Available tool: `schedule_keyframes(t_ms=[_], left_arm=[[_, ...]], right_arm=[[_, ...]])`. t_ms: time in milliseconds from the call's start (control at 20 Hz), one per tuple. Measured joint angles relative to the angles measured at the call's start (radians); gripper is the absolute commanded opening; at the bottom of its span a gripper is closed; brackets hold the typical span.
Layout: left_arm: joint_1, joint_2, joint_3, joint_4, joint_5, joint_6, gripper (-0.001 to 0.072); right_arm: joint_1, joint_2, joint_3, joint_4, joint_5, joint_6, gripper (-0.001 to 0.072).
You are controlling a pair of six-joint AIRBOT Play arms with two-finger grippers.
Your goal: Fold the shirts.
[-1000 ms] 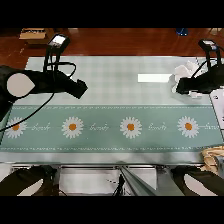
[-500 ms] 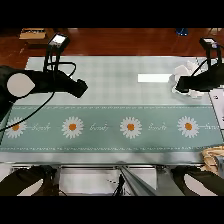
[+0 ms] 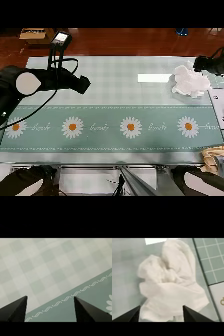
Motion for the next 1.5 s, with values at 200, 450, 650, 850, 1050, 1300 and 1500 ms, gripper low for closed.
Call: schedule_keyframes(t_ms=[200,450,650,850,1050,1300,1500], left_arm=[[0.0,-0.003,0.0,0.0,0.003,0.0,0.0715],[-0.001,-0.003,0.0,-0.001,0.005,0.0,0.0715],[-0.001,-0.003,0.0,-0.001,0.005,0.0,0.0714],[-0.001,0.0,0.008,-0.007,0.002,0.0,0.0714],[-0.001,0.003,0.094,-0.022,-0.03,0.0,0.0713],[-0.001,0.005,0.343,-0.031,-0.195,0.0,0.0713],[-0.001,0.018,0.545,-0.044,-0.418,-0.016,0.0712]], right_arm=[[-0.151,-0.147,0.0,0.079,-0.066,0.075,0.0579],[-0.24,-0.304,0.0,0.268,-0.174,0.057,0.0579],[-0.237,-0.397,0.001,0.398,-0.249,0.021,0.0092],[-0.21,-0.409,0.005,0.526,-0.267,-0.069,0.0023],[-0.18,-0.242,0.04,0.647,-0.25,-0.286,0.0023],[-0.093,0.148,0.103,0.769,-0.175,-0.531,0.0023],[0.012,0.438,0.121,0.806,-0.103,-0.565,0.0023]])
